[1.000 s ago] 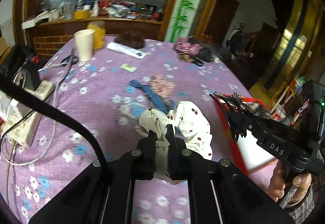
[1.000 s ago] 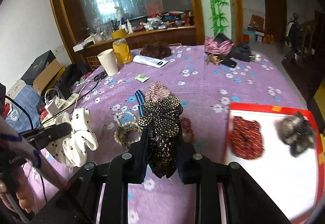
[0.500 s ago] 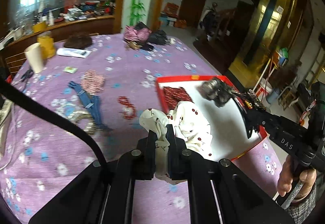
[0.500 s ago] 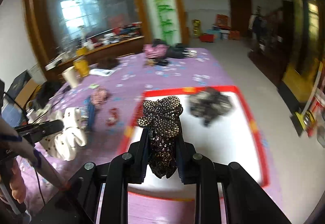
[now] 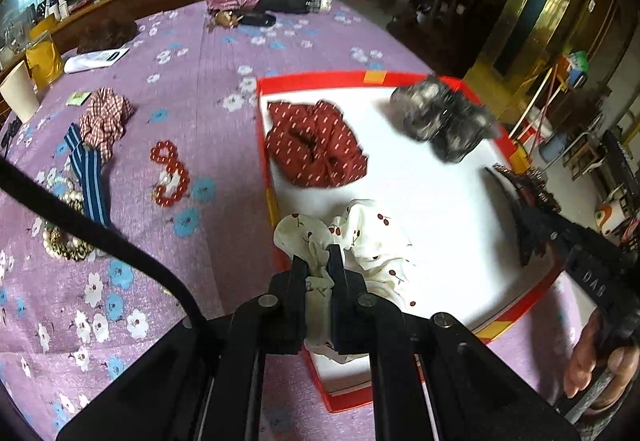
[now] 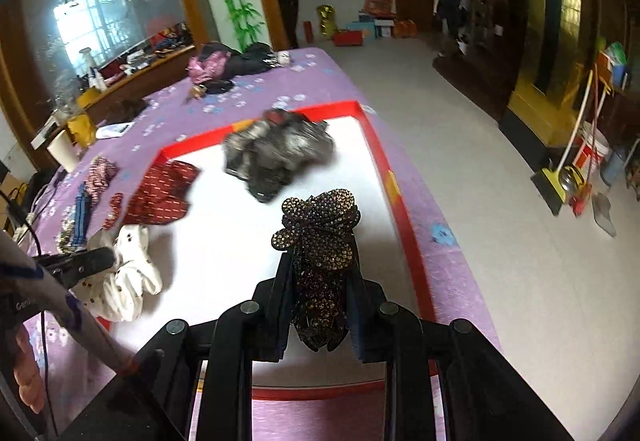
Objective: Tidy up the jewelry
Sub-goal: 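Place the white scrunchie and sequined bow into the box, opening both tools, then move both open tools back over the strap and bracelets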
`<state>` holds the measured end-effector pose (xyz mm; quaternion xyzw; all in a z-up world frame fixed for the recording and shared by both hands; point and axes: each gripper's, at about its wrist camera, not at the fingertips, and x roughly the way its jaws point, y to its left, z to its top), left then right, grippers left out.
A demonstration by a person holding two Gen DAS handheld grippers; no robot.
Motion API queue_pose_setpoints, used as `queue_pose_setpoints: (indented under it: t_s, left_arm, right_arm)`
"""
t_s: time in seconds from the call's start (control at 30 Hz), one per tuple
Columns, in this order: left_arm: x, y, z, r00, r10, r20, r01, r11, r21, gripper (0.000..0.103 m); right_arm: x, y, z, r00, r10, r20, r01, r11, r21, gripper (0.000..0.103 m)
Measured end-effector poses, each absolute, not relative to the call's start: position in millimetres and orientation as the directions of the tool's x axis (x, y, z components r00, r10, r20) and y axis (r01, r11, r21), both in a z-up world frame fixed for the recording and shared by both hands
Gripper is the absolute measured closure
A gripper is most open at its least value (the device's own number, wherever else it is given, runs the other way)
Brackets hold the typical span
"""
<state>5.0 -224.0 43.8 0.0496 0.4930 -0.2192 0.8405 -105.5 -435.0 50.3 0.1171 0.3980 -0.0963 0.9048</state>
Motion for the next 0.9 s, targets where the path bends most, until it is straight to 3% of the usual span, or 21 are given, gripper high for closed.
queue_pose_setpoints:
  t_s: [0.2,0.3,0.4,0.47,0.6,0.67,0.9]
  left_arm:
    - [-4.0,-223.6,43.5,0.426,-0.305,-0.852,0.432,0.896,-0.105,0.094]
    - [-11.0,-225.1,44.6,0.442,-0.305,-0.843,0.444,0.892,-0.09,0.092]
    - [-13.4,-221.8,46.6,0.436,-0.337,-0.835,0.448,0.886,-0.123,0.081]
    - [-15.5,-217.8,50.4,0.438,-0.349,-0.828,0.441,0.886,-0.14,0.067]
    - [-25.6,-205.4,64.6,0.46,-0.377,-0.804,0.437,0.884,-0.164,0.054]
    - [-32.1,-194.7,71.7,0.473,-0.386,-0.792,0.428,0.886,-0.176,0.049]
    - [-48.3,-141.2,88.9,0.521,-0.359,-0.774,0.369,0.913,-0.174,0.048]
  right_arm:
    - [-105.9,-441.1,50.2,0.659,-0.101,-0.745,0.282,0.952,0.121,0.078]
    - [-105.8,-440.1,49.8,0.662,-0.113,-0.741,0.287,0.952,0.111,0.07]
    - [-107.7,-442.5,49.3,0.669,-0.104,-0.735,0.296,0.946,0.135,0.065]
    - [-110.3,-443.5,50.6,0.678,-0.097,-0.729,0.299,0.942,0.153,0.059]
    - [-119.7,-442.6,63.3,0.71,-0.118,-0.694,0.306,0.94,0.154,0.038]
    - [-123.9,-440.3,69.9,0.718,-0.13,-0.684,0.311,0.939,0.149,0.038]
    - [-143.0,-422.6,94.8,0.75,-0.16,-0.642,0.307,0.944,0.123,0.038]
